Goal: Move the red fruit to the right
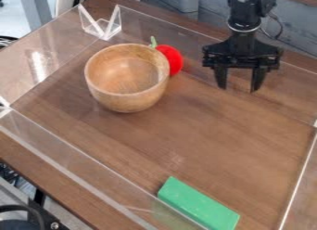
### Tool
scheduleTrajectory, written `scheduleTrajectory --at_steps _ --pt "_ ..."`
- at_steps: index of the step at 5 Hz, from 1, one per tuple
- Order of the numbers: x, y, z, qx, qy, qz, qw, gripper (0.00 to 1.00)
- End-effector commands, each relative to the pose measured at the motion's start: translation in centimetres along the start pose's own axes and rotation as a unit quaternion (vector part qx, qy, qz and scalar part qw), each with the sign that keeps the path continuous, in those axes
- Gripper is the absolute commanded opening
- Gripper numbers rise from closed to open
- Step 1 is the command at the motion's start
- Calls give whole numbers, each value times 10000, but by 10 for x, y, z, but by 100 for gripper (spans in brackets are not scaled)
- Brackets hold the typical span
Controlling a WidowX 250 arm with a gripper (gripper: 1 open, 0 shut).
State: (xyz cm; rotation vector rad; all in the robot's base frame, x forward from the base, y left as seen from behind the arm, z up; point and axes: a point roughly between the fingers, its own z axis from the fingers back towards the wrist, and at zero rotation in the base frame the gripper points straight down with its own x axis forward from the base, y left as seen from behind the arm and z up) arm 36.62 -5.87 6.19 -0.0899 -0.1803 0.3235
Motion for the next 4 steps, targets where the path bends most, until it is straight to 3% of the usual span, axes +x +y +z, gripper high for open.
scheduleTrajectory --at_steps 1,2,3,4 --pt "11 -16 18 -247 -435 -142 9986 0" --pt "4 -22 15 -235 -456 -252 9984 100" --pt "0 -32 13 -176 -454 -302 9984 100" --pt "-2 -40 6 -161 -525 -254 9982 0"
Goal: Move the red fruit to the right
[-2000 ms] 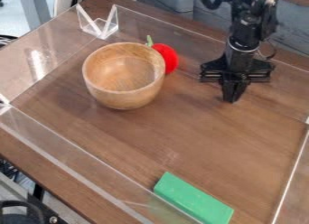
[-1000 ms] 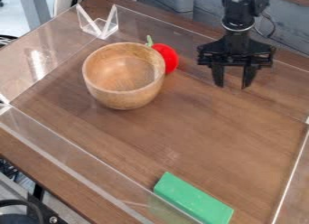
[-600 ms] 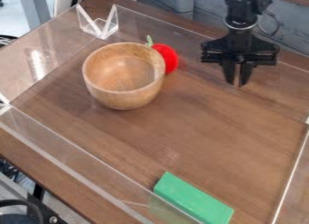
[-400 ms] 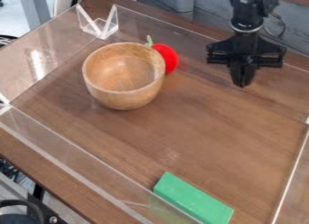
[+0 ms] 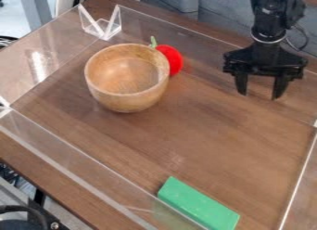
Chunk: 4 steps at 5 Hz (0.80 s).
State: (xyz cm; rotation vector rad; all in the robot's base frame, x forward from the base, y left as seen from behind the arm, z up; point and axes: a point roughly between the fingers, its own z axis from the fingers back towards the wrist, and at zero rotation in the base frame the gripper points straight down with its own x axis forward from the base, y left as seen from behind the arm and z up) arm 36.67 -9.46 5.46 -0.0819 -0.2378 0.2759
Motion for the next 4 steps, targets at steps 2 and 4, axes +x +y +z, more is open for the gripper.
scheduleTrajectory --at_steps 2,4 --pt "12 6 13 -96 -383 400 9984 100" --pt "19 19 21 -182 -550 643 9962 100"
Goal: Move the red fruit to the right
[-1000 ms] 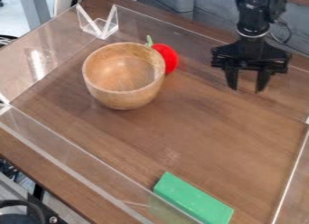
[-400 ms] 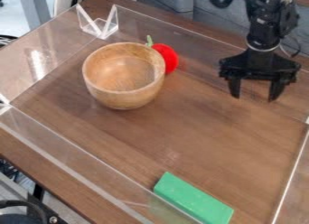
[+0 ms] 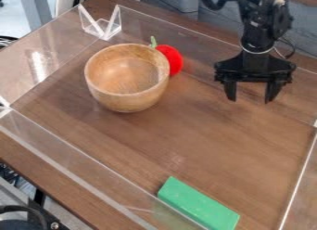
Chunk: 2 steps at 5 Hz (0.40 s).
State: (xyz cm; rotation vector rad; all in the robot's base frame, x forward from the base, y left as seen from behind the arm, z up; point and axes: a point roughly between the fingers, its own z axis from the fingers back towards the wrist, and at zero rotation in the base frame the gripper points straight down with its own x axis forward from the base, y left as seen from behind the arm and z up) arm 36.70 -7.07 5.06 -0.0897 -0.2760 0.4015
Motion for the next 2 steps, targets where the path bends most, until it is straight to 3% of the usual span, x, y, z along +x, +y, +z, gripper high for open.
scheduleTrajectory --at_steps 1,2 --pt "16 -4 31 -264 -411 -7 9988 100" --pt "17 -1 32 -243 -549 257 9979 100"
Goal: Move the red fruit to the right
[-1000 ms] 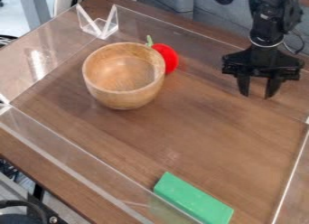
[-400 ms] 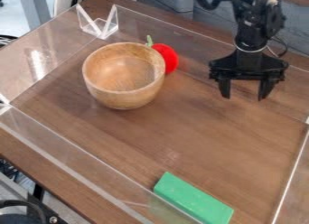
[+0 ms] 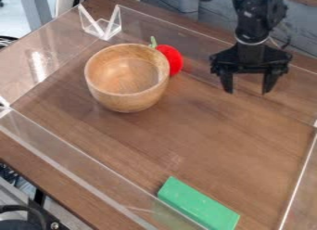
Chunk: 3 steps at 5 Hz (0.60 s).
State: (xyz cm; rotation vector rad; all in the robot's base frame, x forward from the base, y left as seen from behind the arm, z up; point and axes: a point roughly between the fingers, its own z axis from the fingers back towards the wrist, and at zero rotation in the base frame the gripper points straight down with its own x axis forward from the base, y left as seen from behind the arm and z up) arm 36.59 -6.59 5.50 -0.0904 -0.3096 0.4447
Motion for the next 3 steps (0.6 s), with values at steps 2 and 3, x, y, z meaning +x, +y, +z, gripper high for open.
scheduleTrajectory --at_steps 2,3 --pt "18 -2 27 -199 -595 507 9967 100" --pt "20 0 28 -173 -678 658 9954 100"
